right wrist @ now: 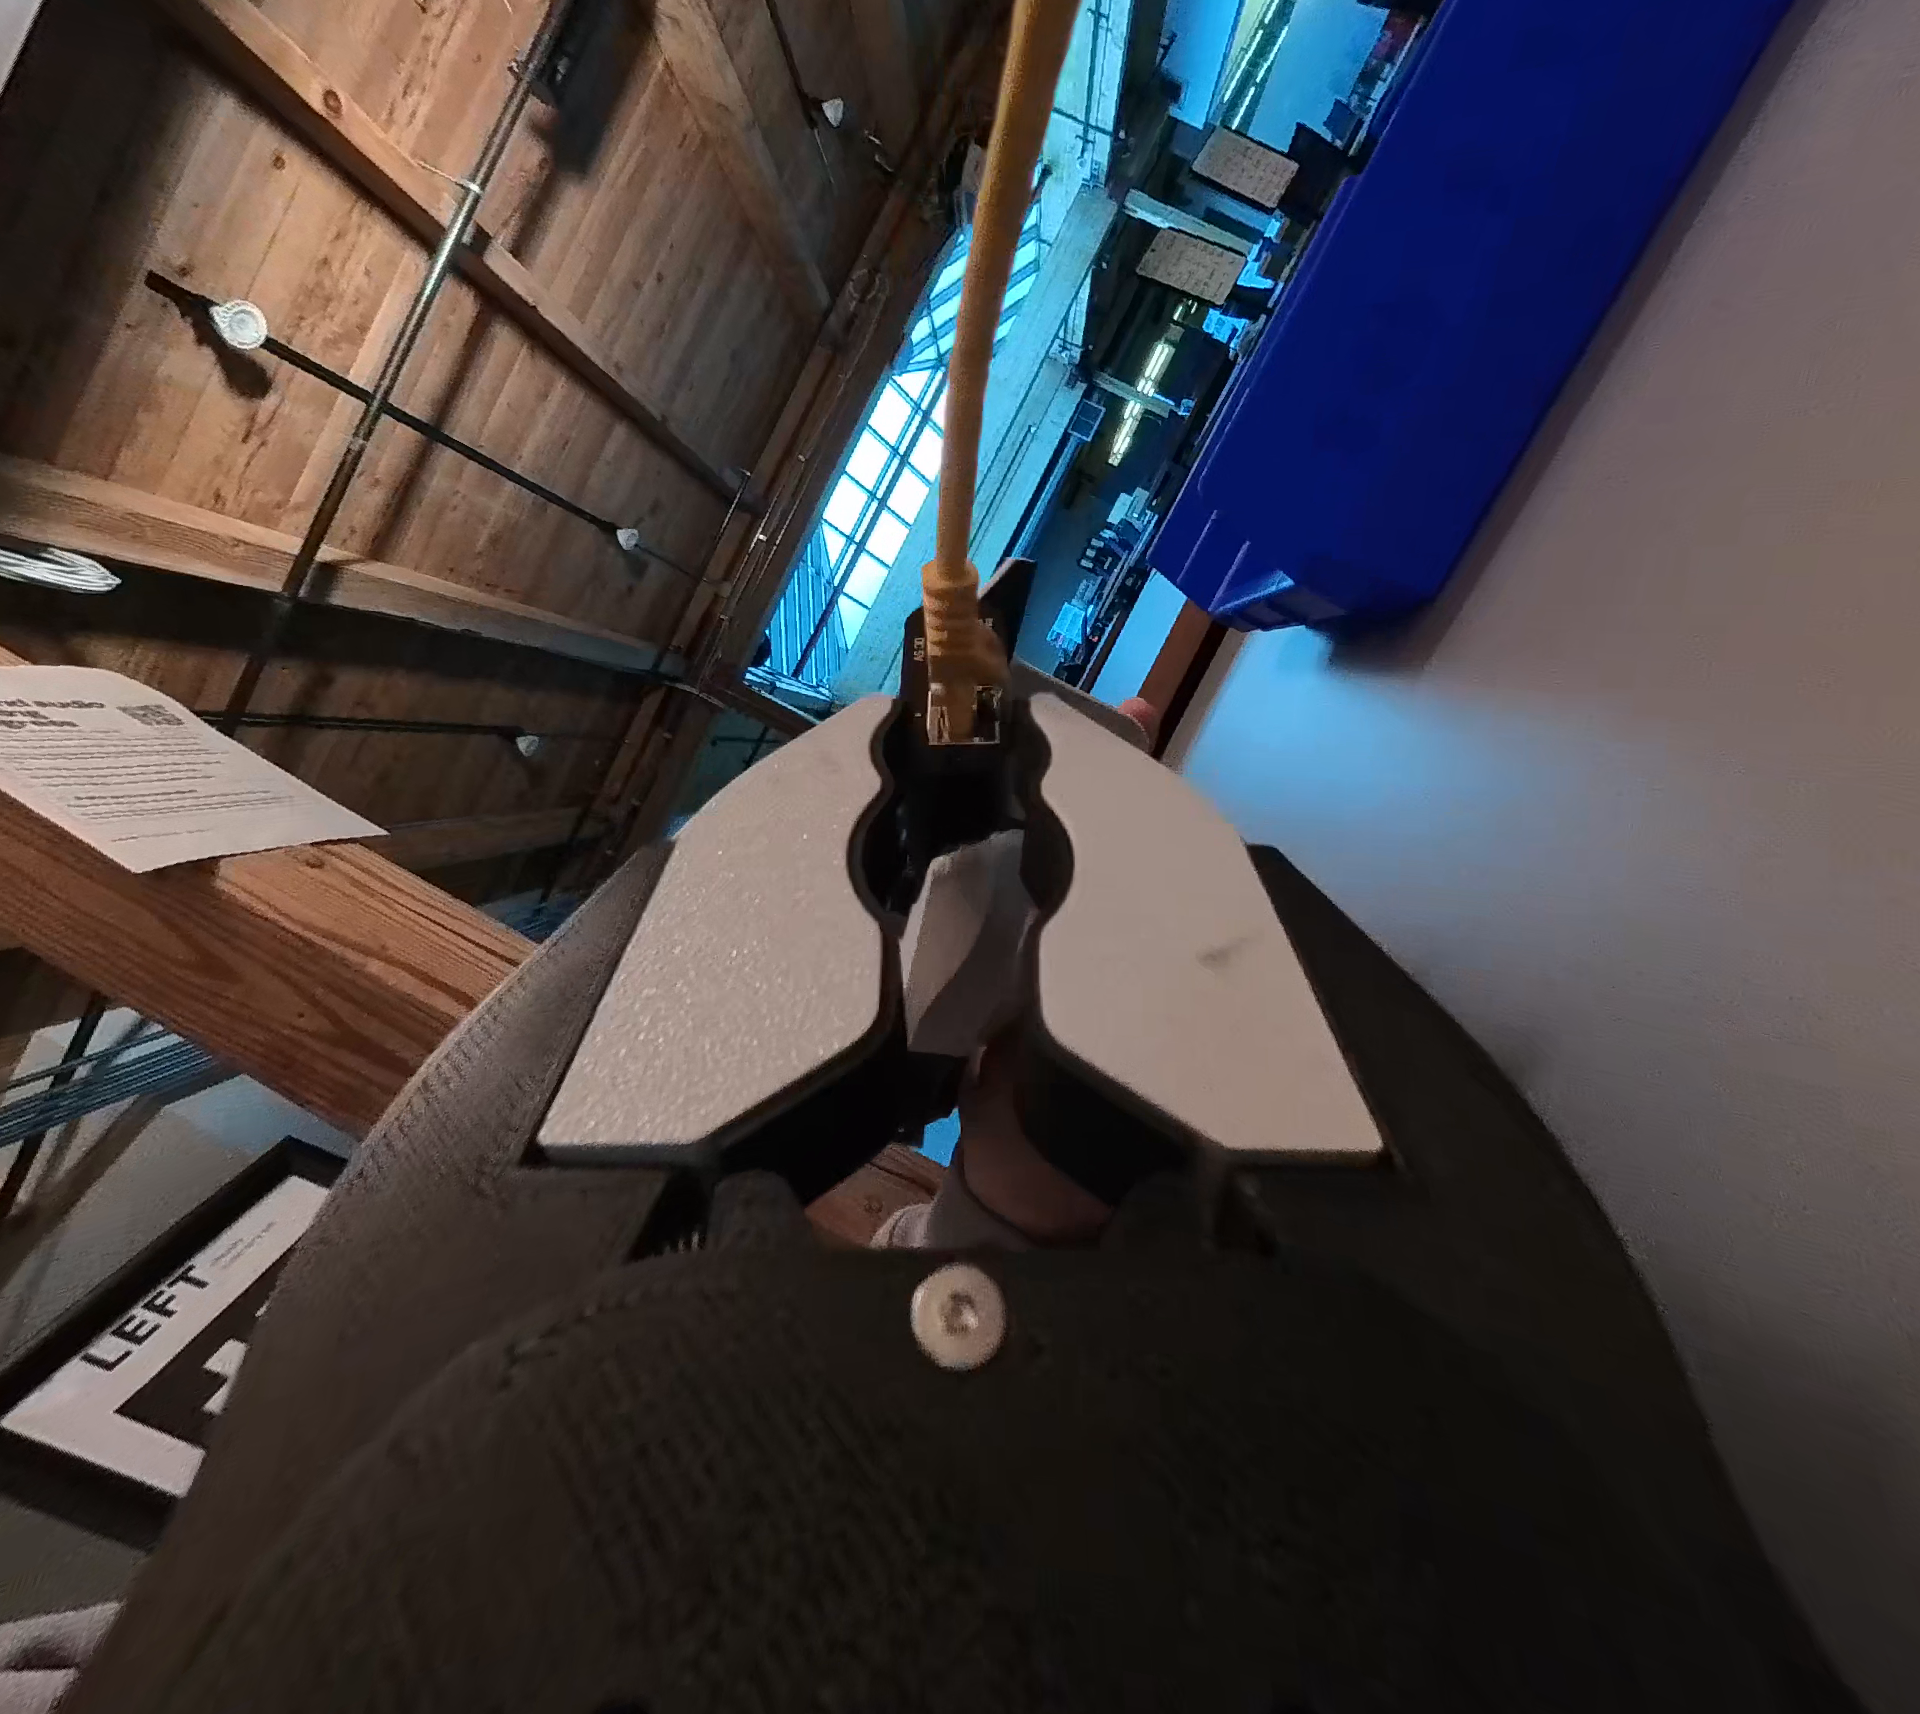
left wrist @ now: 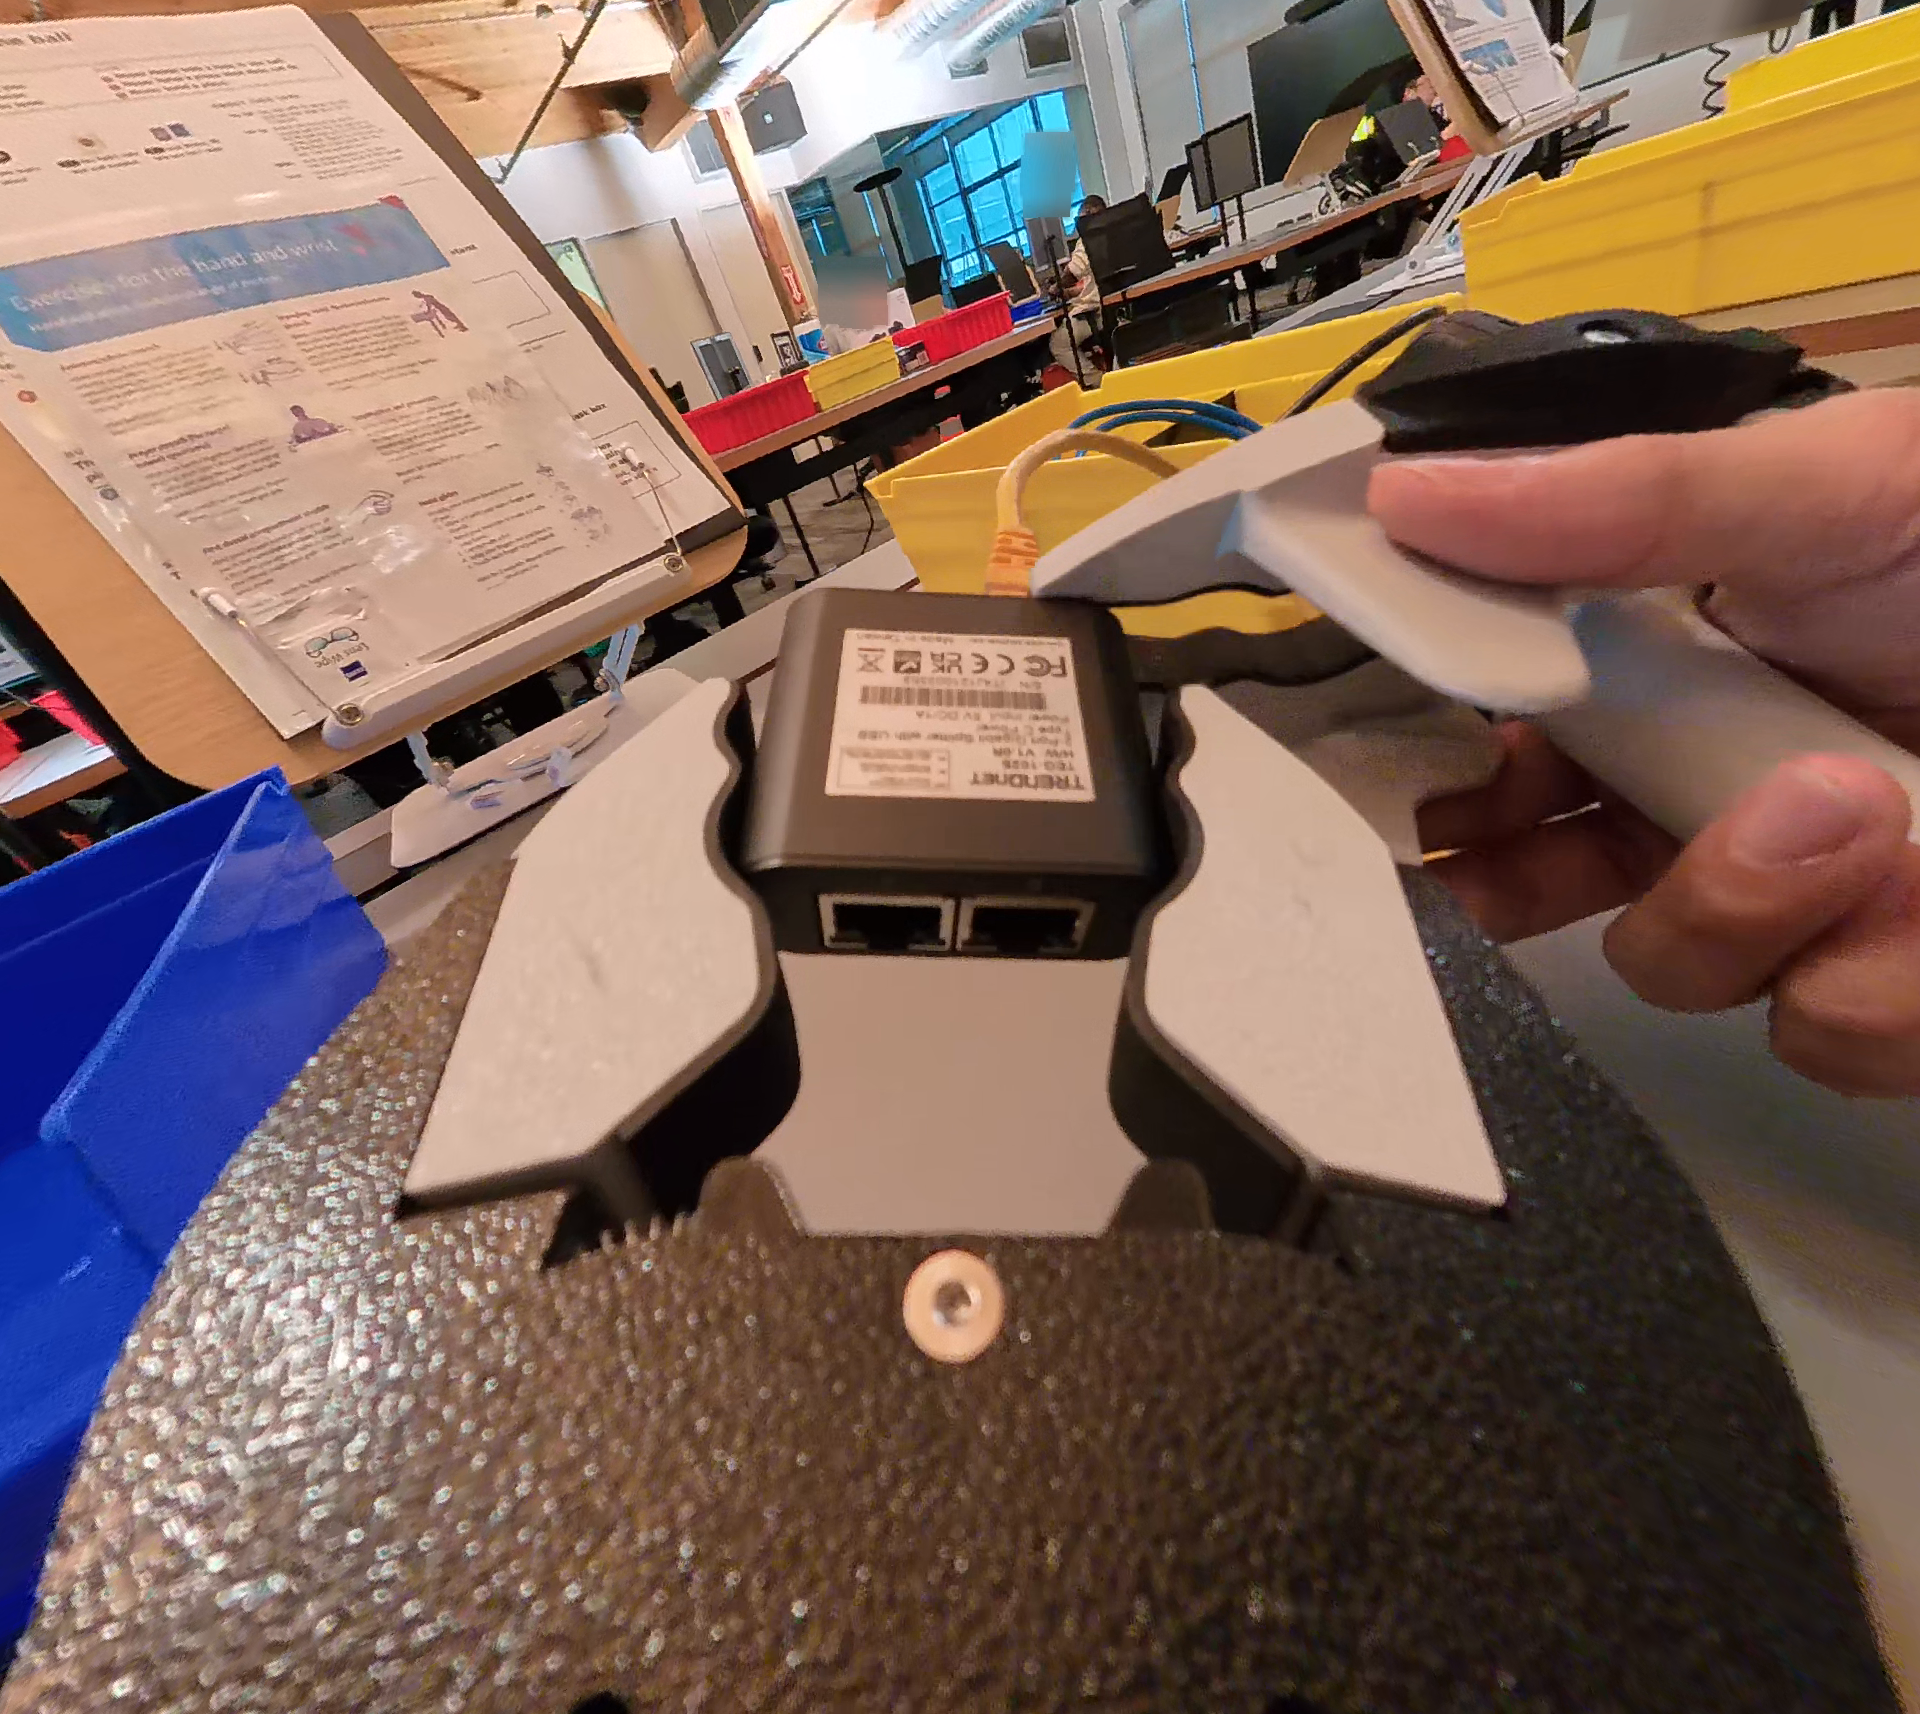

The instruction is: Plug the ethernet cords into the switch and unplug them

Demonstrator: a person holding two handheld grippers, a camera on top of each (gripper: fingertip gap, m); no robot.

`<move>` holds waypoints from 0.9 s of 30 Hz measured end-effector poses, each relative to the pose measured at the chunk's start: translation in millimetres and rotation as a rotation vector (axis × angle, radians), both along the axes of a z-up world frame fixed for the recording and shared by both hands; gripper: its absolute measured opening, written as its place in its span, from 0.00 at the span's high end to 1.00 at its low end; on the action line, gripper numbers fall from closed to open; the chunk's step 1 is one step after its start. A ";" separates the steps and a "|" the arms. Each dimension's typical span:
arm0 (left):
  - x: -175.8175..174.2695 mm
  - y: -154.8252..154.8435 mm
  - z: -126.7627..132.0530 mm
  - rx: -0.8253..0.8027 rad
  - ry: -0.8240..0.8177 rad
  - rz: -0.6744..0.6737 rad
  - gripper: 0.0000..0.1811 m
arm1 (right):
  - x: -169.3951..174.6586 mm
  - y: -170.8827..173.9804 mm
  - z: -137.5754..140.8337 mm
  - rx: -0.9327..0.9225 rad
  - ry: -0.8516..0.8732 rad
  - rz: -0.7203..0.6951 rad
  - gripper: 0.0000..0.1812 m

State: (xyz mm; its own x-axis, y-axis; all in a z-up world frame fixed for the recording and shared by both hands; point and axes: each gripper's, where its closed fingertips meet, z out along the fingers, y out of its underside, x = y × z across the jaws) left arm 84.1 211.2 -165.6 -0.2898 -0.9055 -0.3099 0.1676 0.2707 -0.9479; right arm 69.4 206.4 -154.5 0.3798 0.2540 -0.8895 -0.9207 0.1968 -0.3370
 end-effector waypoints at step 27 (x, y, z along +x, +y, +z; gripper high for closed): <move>1.8 -2.7 -3.5 0.030 0.011 0.011 0.60 | 2.8 -2.5 -4.2 0.071 -0.014 0.006 0.93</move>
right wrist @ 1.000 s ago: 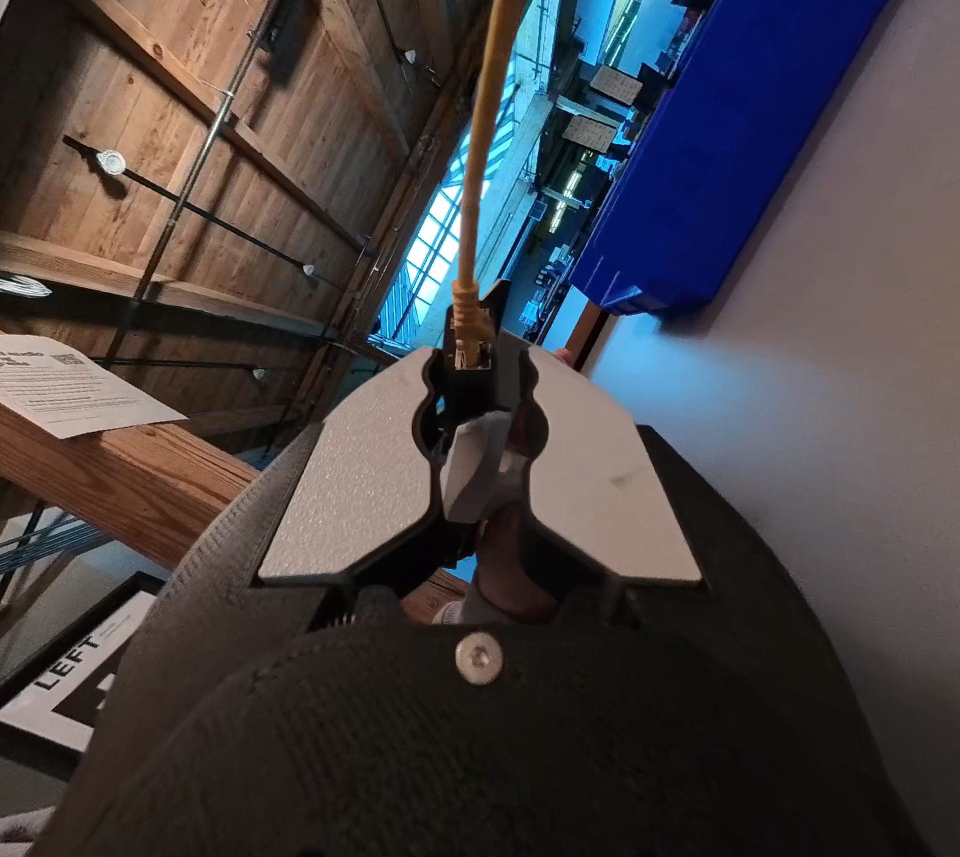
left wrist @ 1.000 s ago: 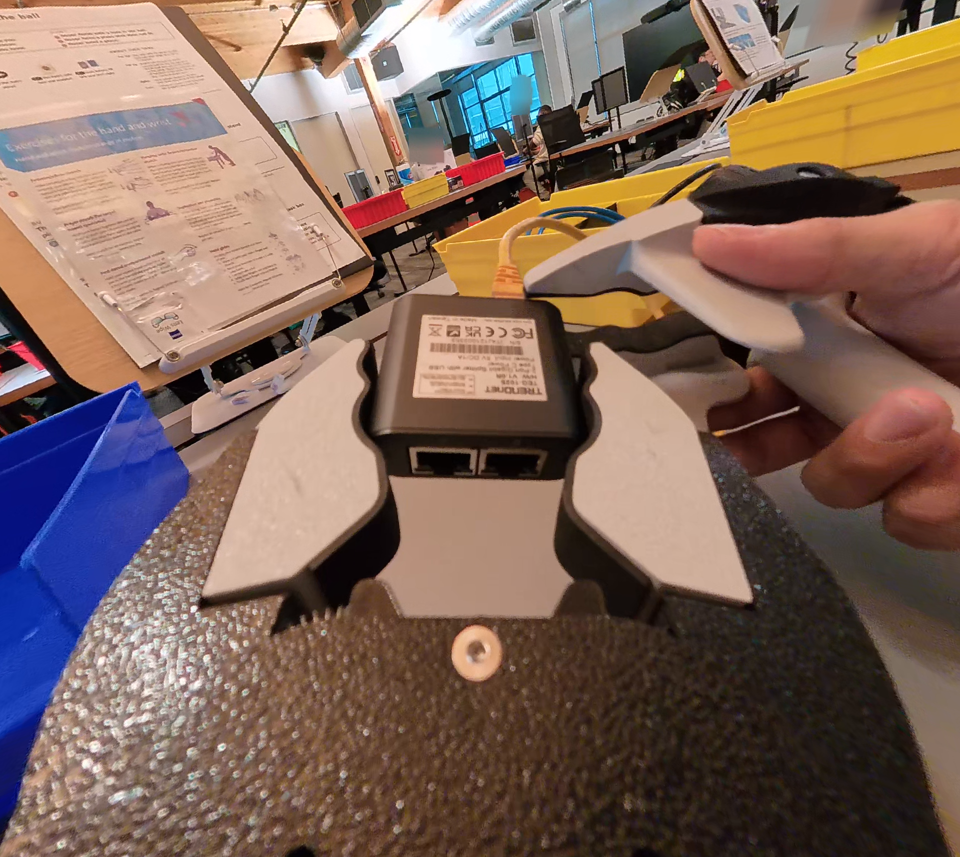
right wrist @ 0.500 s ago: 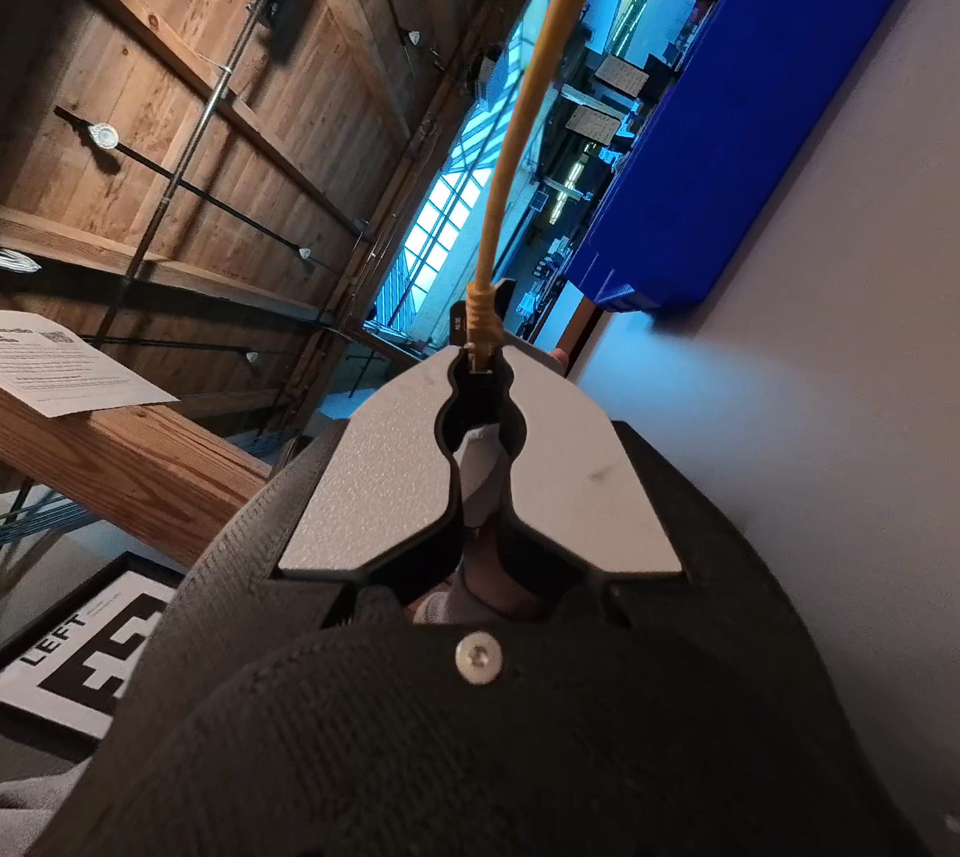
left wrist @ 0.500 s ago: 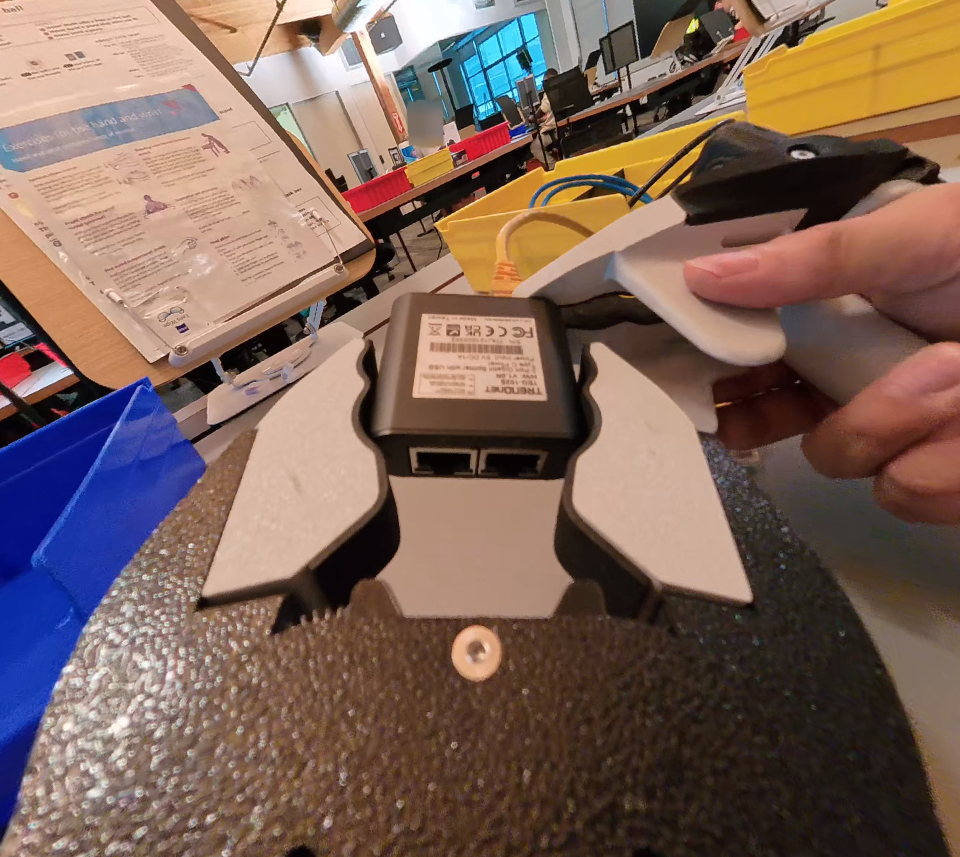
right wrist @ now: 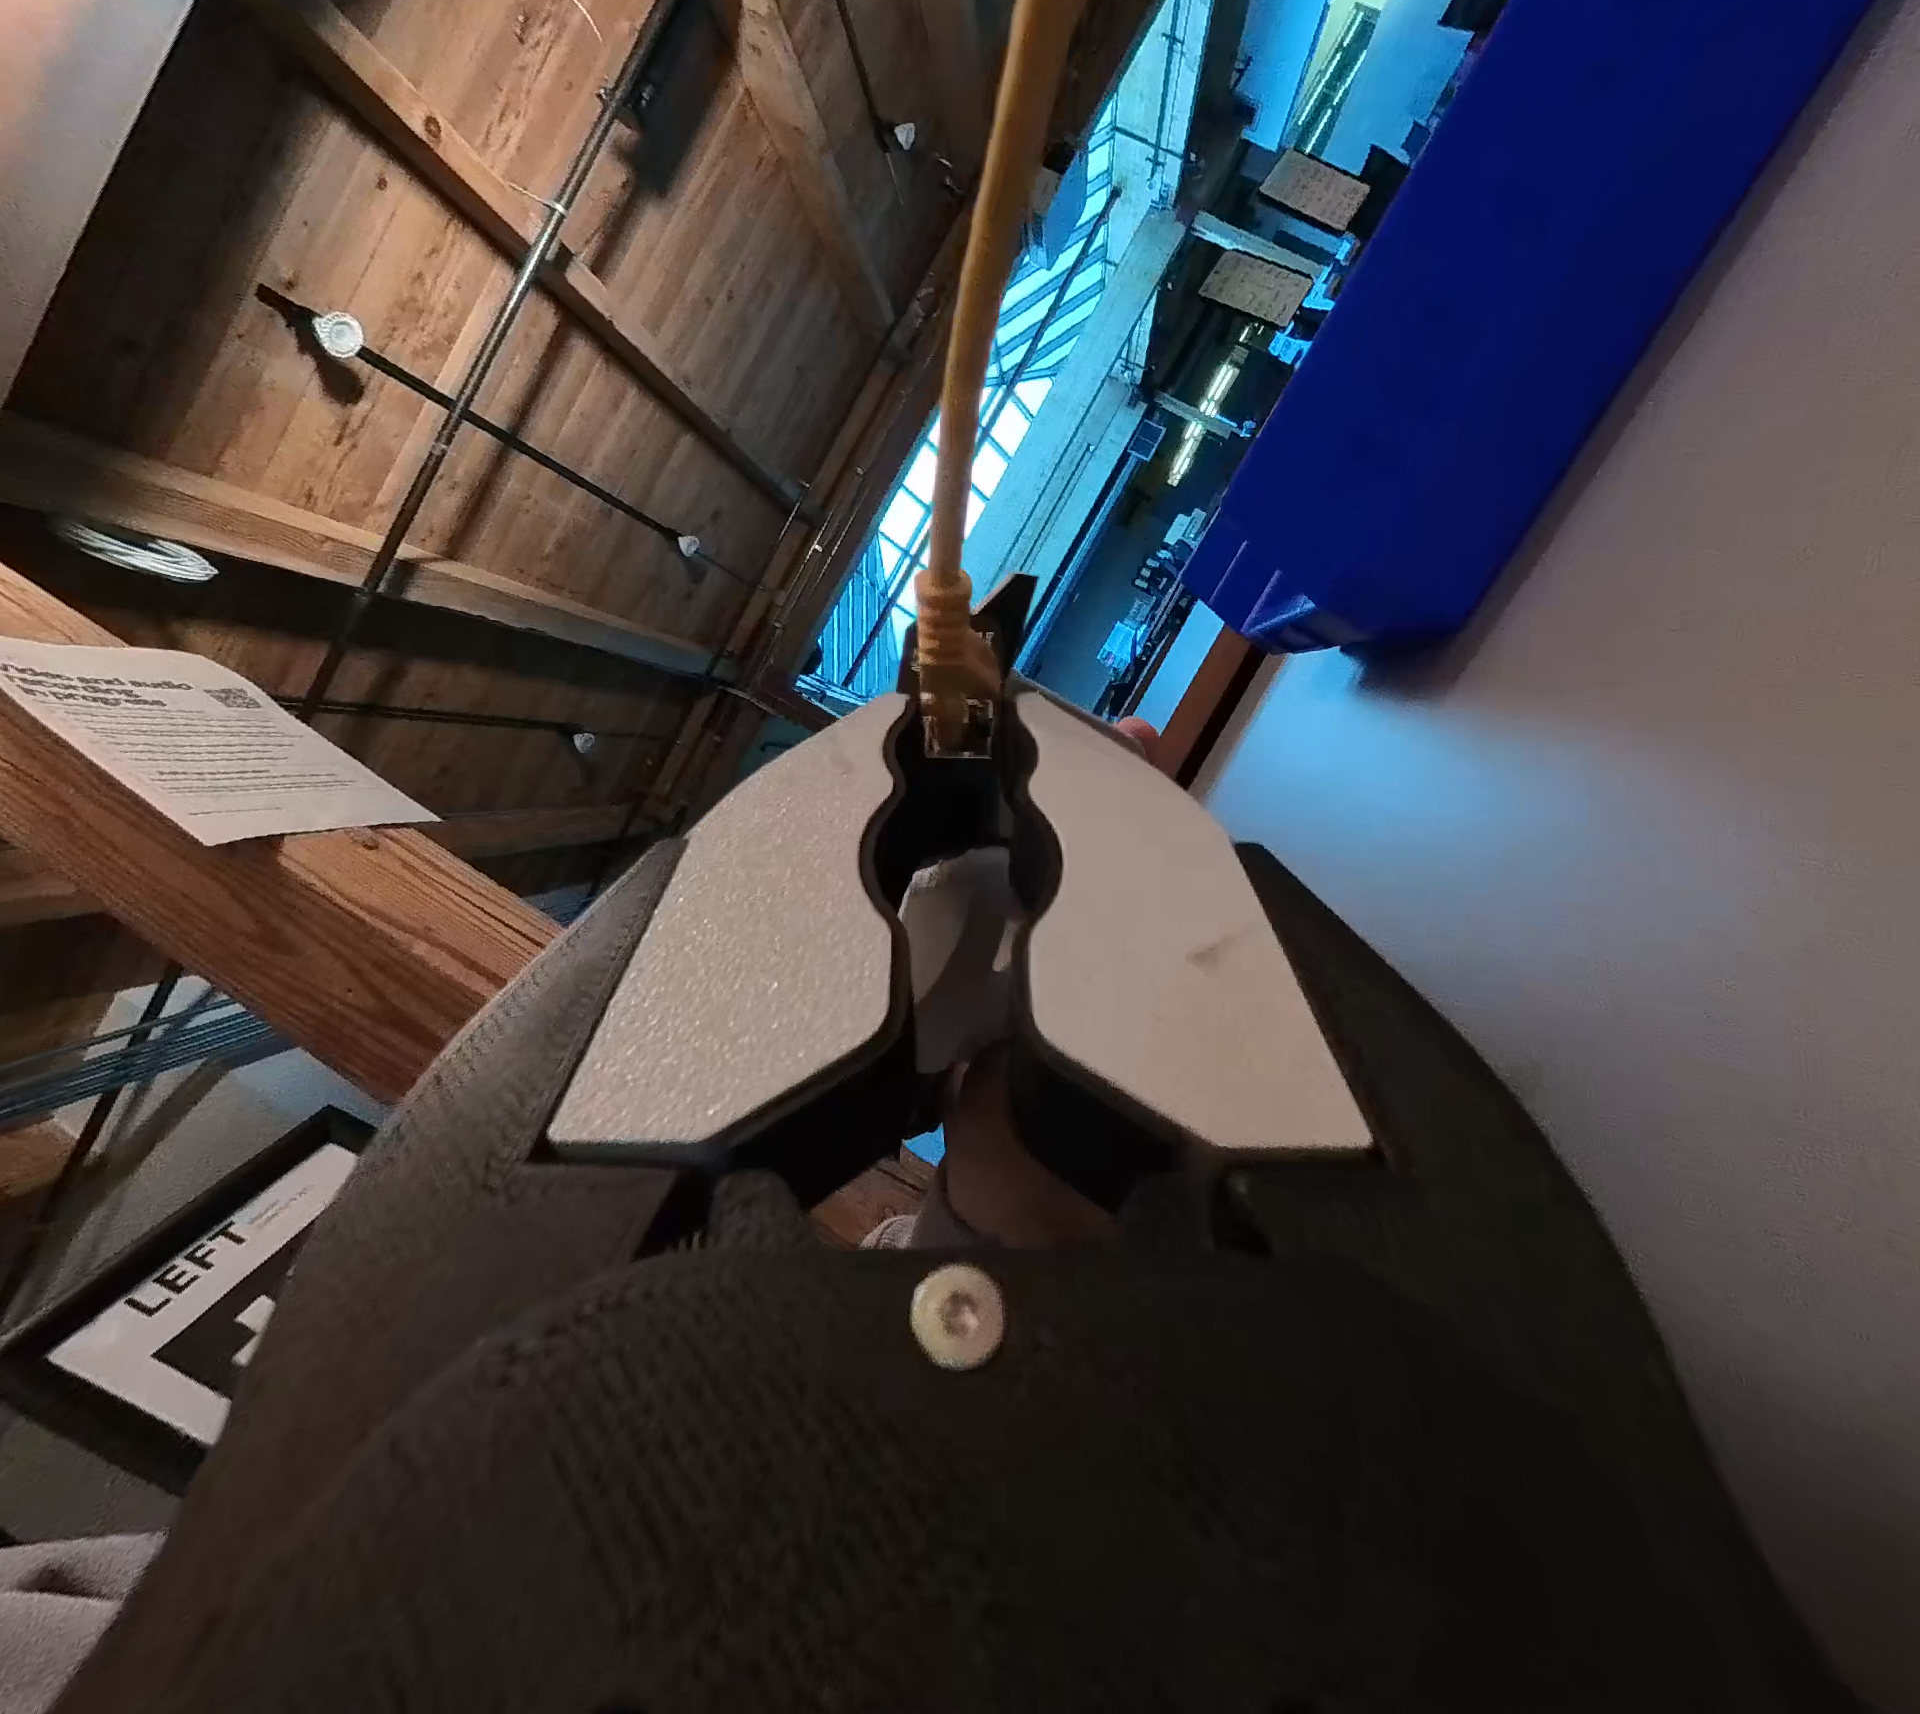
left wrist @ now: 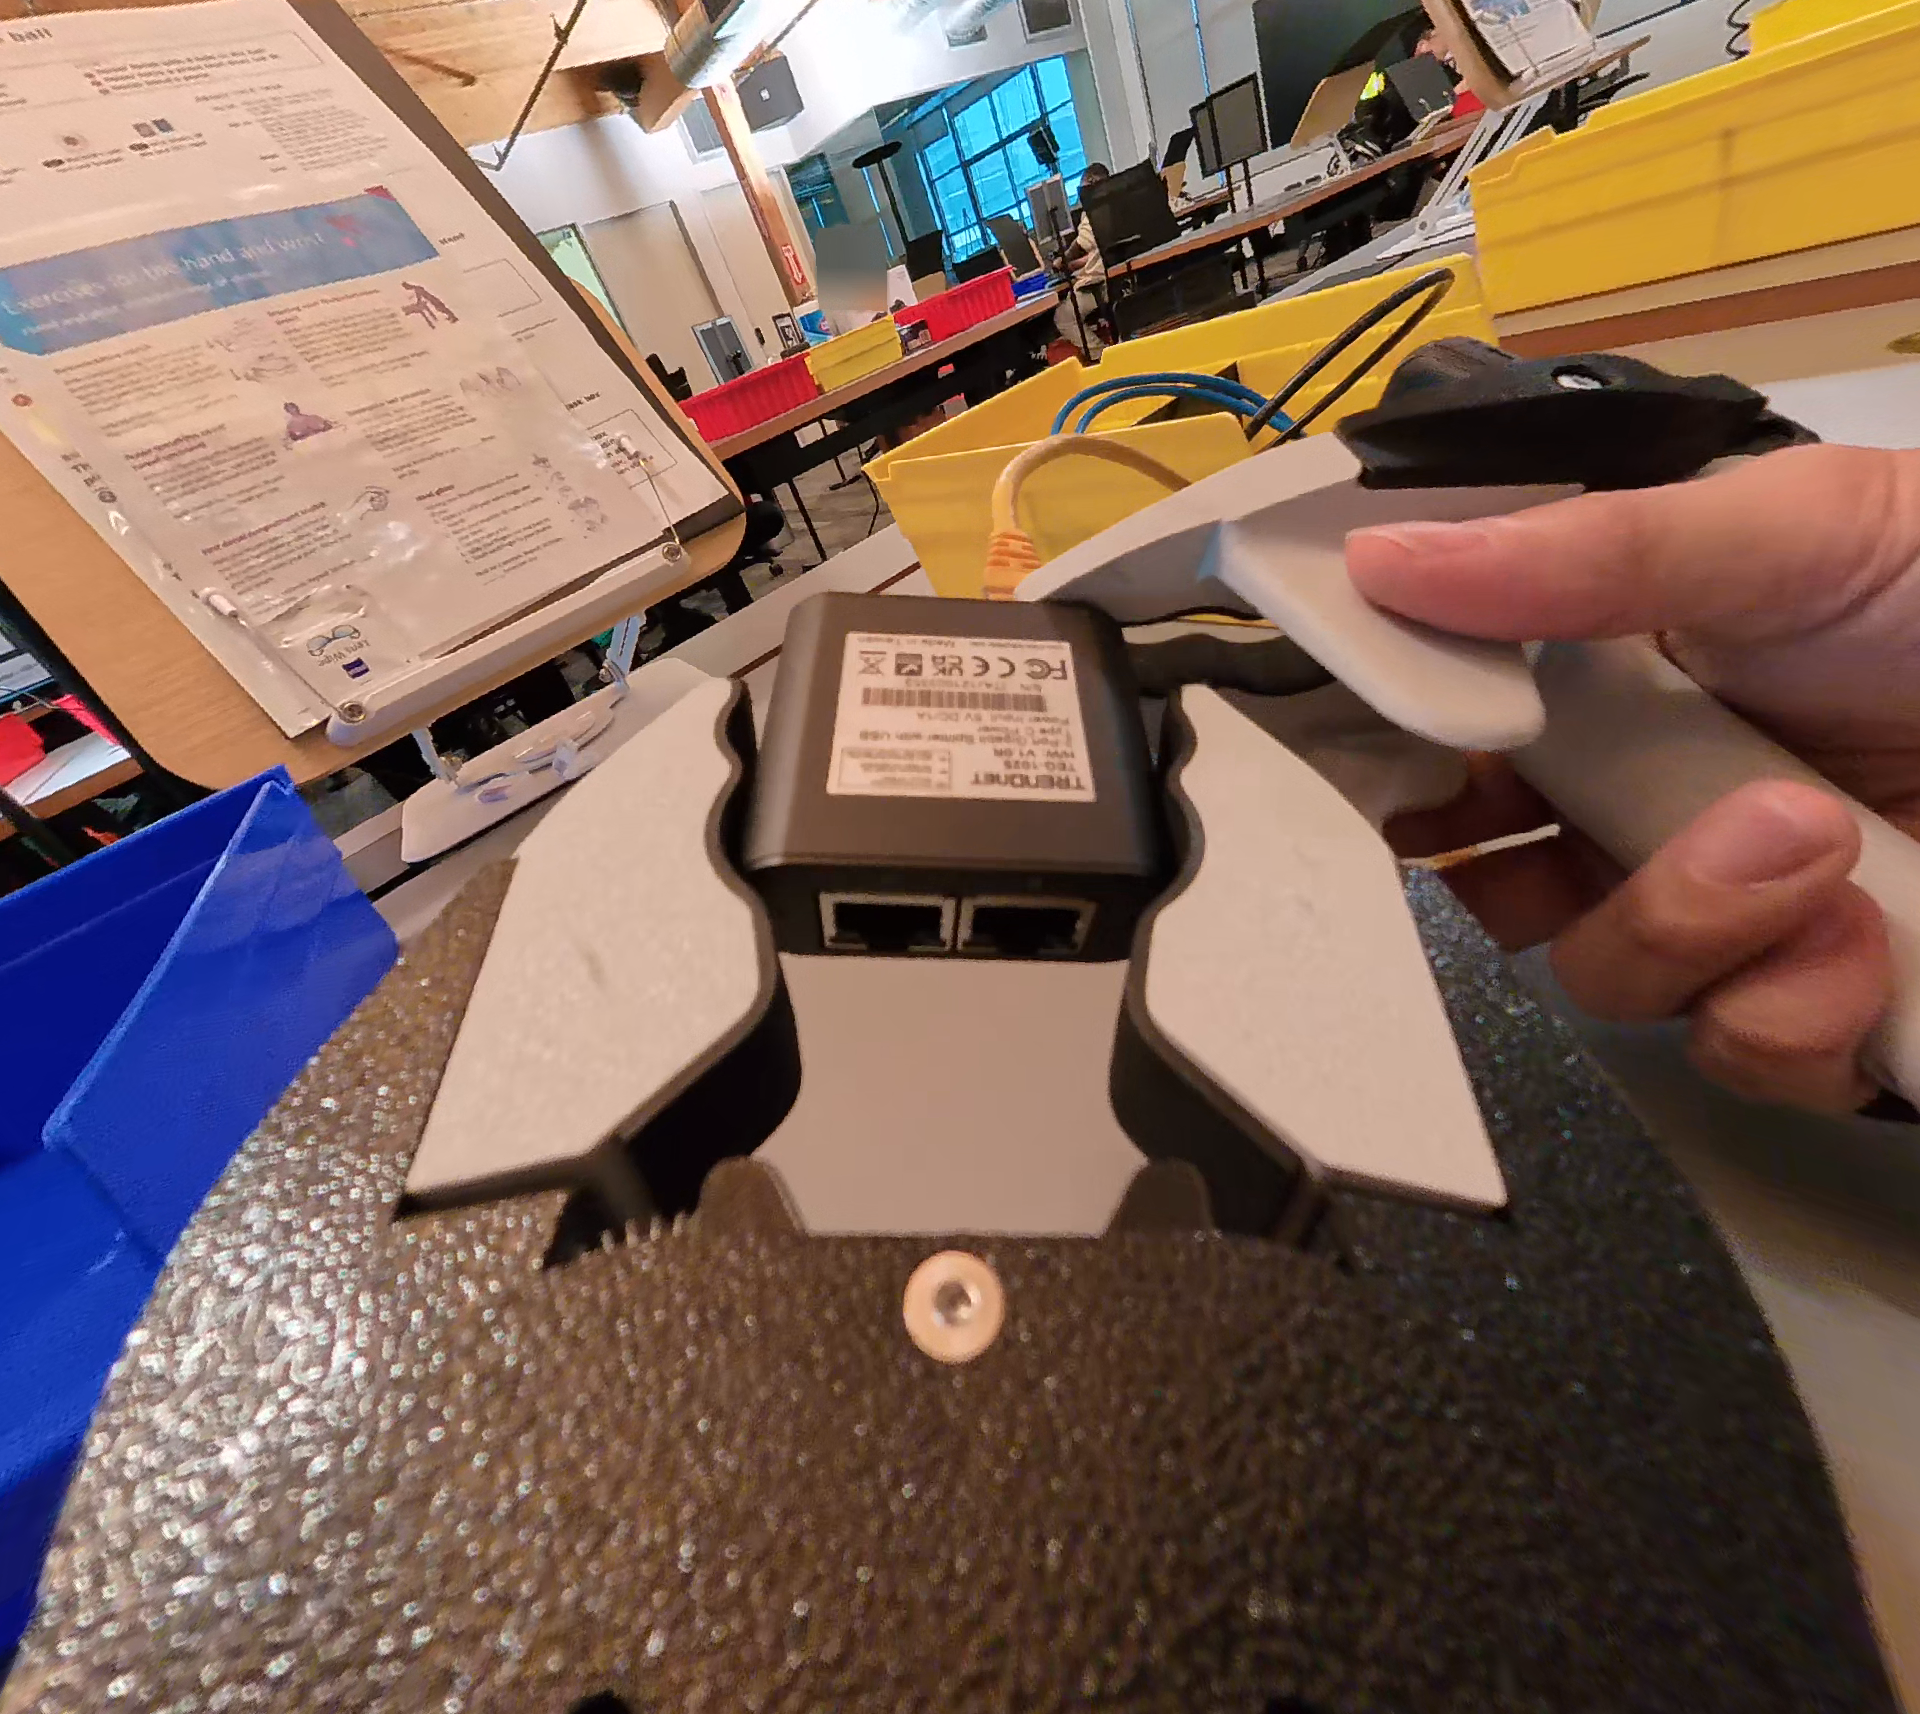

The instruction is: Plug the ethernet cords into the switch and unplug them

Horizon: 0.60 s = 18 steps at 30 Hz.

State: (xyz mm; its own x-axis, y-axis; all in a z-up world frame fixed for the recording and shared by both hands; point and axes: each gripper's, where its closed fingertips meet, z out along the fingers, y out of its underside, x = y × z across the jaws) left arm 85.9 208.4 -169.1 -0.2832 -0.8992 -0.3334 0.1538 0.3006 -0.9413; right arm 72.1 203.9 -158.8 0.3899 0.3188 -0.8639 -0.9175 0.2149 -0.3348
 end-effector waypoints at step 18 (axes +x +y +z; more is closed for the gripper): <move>2.5 -1.6 3.1 0.030 -0.038 0.072 0.60 | -2.4 -0.9 5.1 -0.079 -0.225 0.012 0.95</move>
State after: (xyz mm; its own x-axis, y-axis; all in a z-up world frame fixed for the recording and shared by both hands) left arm 88.4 206.9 -166.1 -0.2046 -0.9062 -0.3701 0.1663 0.3405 -0.9254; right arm 69.8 202.9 -153.6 0.5722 0.2592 -0.7781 -0.8201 0.1697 -0.5466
